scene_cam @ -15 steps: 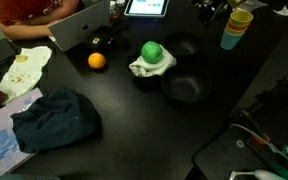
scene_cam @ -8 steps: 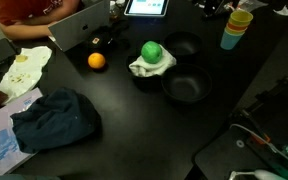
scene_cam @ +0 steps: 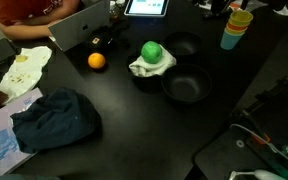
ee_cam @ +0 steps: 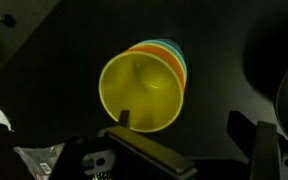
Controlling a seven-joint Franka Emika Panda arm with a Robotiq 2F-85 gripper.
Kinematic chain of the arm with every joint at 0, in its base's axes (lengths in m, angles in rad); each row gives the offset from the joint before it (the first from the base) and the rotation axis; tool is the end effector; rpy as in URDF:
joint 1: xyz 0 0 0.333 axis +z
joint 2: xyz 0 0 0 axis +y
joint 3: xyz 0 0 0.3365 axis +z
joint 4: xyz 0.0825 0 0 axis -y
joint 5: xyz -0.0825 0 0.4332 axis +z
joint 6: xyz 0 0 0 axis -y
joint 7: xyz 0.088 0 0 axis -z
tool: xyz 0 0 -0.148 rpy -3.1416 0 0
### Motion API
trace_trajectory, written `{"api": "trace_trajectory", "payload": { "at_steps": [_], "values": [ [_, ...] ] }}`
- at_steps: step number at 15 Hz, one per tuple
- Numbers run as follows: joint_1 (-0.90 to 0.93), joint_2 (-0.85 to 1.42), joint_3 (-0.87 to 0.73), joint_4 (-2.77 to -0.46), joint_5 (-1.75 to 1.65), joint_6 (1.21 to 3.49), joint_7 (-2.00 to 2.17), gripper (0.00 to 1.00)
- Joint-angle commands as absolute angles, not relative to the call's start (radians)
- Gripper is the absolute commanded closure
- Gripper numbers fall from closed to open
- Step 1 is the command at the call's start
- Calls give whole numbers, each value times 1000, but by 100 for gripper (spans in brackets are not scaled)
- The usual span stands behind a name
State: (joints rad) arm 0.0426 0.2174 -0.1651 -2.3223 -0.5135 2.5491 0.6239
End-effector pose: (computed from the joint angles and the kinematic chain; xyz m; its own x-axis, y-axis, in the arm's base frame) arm 0.5522 -0.0758 0.1888 0.9488 -0.2880 0.1300 -0.3141 -0.9045 0.2884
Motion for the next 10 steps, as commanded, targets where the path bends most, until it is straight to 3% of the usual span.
{"api": "trace_trajectory", "payload": {
  "at_steps": [1,10],
  "values": [
    [29,247,-162,-2309,-448,2549,599,0],
    [38,316,-181,-2312,-397,2587,607,0]
  ]
}}
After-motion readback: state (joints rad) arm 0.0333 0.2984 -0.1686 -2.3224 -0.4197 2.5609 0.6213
